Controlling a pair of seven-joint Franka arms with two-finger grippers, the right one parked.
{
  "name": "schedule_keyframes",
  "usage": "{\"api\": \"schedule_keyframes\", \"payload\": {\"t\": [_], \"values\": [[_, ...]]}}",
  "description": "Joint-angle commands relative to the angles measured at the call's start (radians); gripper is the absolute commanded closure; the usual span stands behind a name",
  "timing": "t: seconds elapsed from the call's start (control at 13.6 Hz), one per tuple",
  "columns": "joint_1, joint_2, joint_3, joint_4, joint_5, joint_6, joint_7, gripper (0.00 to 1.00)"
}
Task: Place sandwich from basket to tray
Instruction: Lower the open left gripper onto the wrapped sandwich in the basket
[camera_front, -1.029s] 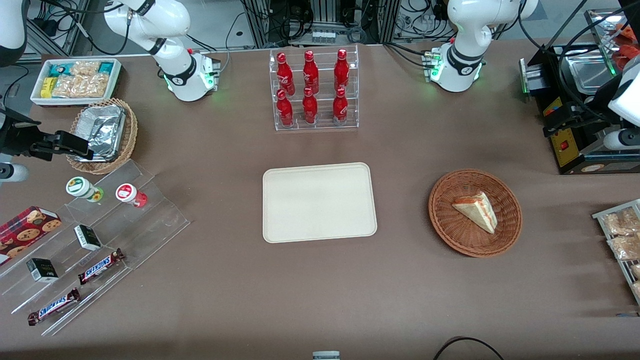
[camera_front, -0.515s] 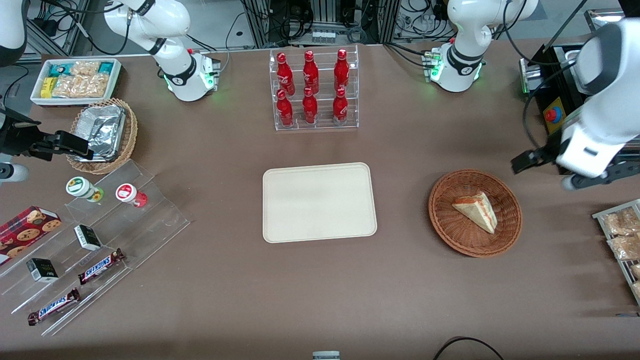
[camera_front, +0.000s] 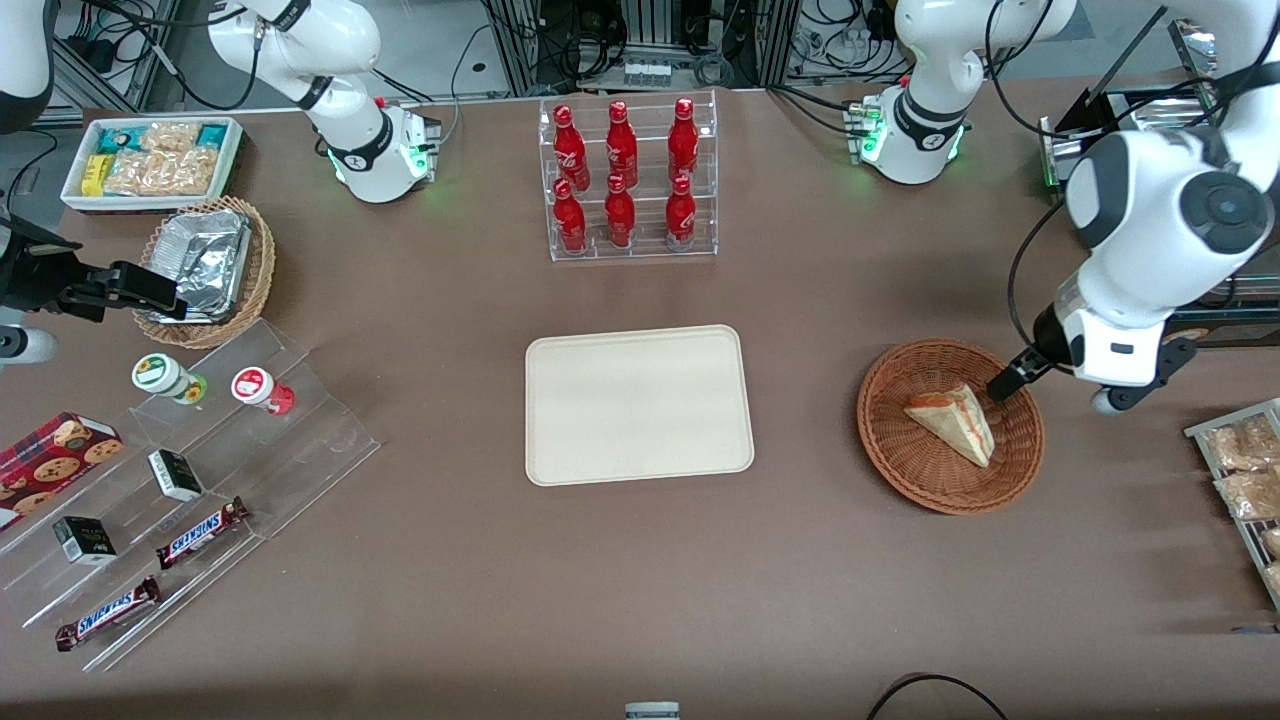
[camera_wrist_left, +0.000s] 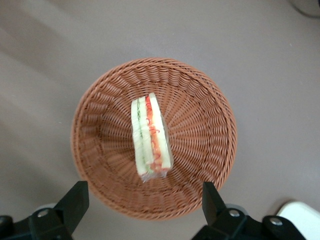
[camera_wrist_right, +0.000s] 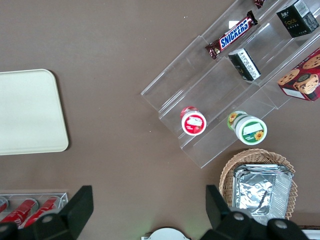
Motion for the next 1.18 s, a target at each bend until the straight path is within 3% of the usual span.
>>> {"api": "schedule_keyframes", "payload": {"t": [0.0,0.22,1.1], "values": [[-0.007,0.048,-0.021,-0.051,0.002,0.126,-0.115,0.00],[-0.019,0.110,-0.037,-0.074,0.007,0.210,-0.154,0.00],[-0.013,0.157,-0.028,-0.108,0.053,0.210,-0.154,0.00]]}}
